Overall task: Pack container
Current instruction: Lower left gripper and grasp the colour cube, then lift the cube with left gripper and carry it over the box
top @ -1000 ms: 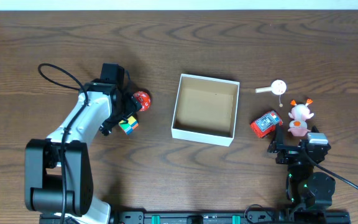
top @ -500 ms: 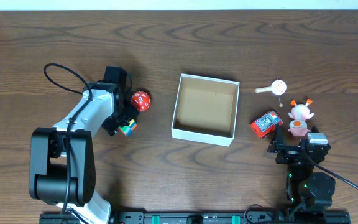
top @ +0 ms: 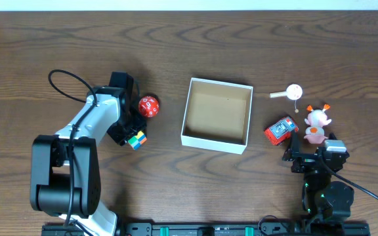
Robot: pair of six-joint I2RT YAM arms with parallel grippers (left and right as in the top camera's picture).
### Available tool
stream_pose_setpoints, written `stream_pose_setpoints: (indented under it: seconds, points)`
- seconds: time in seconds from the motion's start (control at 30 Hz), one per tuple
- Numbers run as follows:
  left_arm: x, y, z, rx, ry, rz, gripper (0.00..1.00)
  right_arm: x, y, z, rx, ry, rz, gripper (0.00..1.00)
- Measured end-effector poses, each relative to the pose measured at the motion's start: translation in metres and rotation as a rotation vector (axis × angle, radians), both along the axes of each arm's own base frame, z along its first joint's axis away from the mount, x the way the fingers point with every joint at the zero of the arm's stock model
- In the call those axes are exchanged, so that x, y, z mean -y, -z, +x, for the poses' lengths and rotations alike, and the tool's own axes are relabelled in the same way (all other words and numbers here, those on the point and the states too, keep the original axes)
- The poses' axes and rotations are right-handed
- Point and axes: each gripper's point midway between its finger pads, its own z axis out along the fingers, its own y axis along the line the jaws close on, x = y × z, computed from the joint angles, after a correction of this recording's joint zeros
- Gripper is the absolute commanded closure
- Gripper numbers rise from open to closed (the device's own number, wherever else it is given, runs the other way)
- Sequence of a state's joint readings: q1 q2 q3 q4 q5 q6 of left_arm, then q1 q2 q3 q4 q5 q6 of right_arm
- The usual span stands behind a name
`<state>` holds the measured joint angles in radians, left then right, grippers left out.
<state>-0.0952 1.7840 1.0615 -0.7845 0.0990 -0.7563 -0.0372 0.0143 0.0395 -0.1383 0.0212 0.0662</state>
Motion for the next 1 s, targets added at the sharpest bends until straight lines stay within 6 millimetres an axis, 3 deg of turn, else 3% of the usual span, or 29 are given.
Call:
stream_pose_setpoints:
  seconds: [0.2,0.5,0.67,0.77,1.0]
  points:
    - [-0.005,-0.030,0.006,0.036,0.032,-0.005,0.51,0.000,0.000,0.000,0.000,0.000,0.000,0.01]
    - [0.010,-0.119,0.051,0.325,0.232,-0.006,0.51,0.000,0.000,0.000,0.000,0.000,0.000,0.01]
    - [0.049,-0.180,0.077,0.511,0.410,-0.009,0.51,0.000,0.000,0.000,0.000,0.000,0.000,0.01]
    - [0.076,-0.207,0.085,0.597,0.490,-0.022,0.51,0.000,0.000,0.000,0.000,0.000,0.000,0.01]
    - [0.133,-0.227,0.083,0.700,0.660,-0.056,0.50,0.000,0.000,0.000,0.000,0.000,0.000,0.01]
